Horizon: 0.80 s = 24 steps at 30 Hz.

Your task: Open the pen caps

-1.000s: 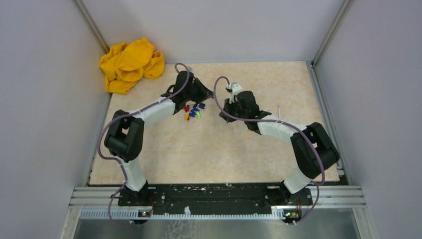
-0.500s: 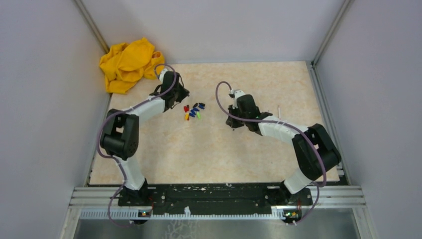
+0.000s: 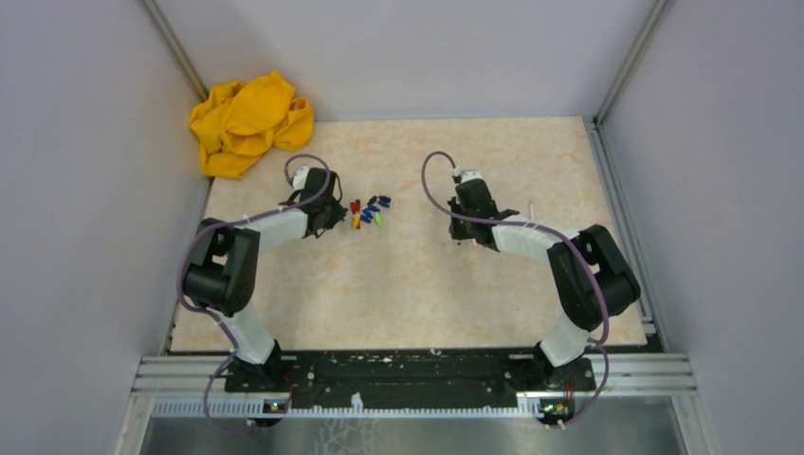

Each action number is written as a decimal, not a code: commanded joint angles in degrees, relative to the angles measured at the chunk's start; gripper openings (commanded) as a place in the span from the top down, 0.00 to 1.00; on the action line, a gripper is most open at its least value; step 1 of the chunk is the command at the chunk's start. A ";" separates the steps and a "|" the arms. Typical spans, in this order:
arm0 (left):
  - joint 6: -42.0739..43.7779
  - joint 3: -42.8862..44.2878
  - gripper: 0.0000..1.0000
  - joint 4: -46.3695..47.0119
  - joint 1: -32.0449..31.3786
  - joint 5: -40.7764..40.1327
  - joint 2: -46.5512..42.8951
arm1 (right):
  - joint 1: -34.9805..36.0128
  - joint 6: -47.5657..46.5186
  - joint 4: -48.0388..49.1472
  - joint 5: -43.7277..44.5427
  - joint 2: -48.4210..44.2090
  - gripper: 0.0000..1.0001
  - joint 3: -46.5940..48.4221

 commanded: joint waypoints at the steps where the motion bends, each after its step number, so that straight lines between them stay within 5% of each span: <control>1: -1.38 -0.38 0.91 1.12 0.11 0.94 -0.09 | -0.61 0.74 -0.17 4.04 1.99 1.00 3.23; 14: -2.72 -1.47 0.66 3.79 -0.17 5.29 1.42 | -2.63 -0.41 -2.82 7.54 4.40 1.00 3.53; 24: -3.70 -2.06 0.61 3.80 -0.44 5.93 0.33 | -2.65 -0.94 -3.46 9.60 6.08 0.89 3.69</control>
